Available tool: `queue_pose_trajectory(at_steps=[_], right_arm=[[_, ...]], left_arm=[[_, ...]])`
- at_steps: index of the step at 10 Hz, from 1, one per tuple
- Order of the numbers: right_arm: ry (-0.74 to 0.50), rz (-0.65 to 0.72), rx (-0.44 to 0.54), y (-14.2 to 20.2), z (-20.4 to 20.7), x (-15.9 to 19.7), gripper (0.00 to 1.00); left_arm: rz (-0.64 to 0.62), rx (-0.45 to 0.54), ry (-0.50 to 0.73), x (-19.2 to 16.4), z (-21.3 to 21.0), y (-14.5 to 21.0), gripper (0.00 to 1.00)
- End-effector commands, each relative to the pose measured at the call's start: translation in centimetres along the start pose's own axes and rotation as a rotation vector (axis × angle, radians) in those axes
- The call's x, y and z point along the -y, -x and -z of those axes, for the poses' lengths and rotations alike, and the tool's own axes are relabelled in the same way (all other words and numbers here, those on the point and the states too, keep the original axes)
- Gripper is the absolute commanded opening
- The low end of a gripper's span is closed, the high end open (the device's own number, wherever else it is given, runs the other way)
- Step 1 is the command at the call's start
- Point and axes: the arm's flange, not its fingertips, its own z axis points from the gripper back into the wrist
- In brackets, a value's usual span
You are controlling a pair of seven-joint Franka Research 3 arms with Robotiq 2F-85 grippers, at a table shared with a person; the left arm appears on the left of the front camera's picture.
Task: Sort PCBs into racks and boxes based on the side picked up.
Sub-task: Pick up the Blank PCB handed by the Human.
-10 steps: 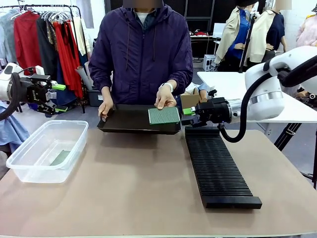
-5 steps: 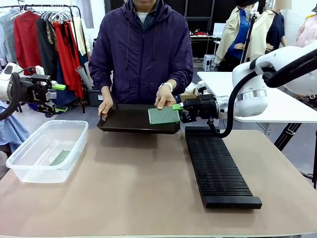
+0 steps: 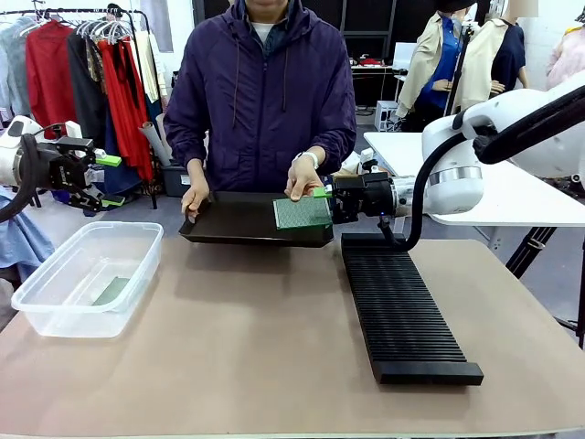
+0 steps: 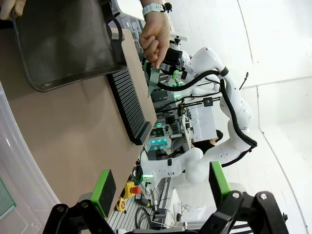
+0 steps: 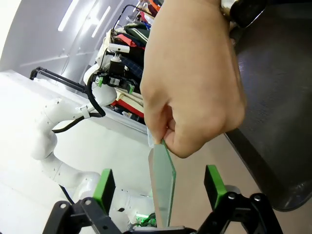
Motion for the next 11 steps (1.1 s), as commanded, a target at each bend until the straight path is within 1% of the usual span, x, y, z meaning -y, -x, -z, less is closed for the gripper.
queue_pose_trajectory(at_steps=[1,4,5,11], right_arm=[[0.003,0.029,0.04,-1.05,0.86,-0.32,0.77],[0.028,0.057,0.021,-1.2,1.02,-0.26,0.18],[0.031,0.065,0.013,-1.2,1.06,-0.14,0.0],[0.046,0.105,-0.026,-1.14,1.41,0.09,0.0]], left_arm=[[0.002,0.003,0.0,0.25,-0.09,0.16,1.0],[0.002,0.003,0.0,0.25,-0.09,0.16,1.0],[0.002,0.003,0.0,0.25,-0.09,0.16,1.0],[0.002,0.003,0.0,0.25,-0.09,0.16,1.0]])
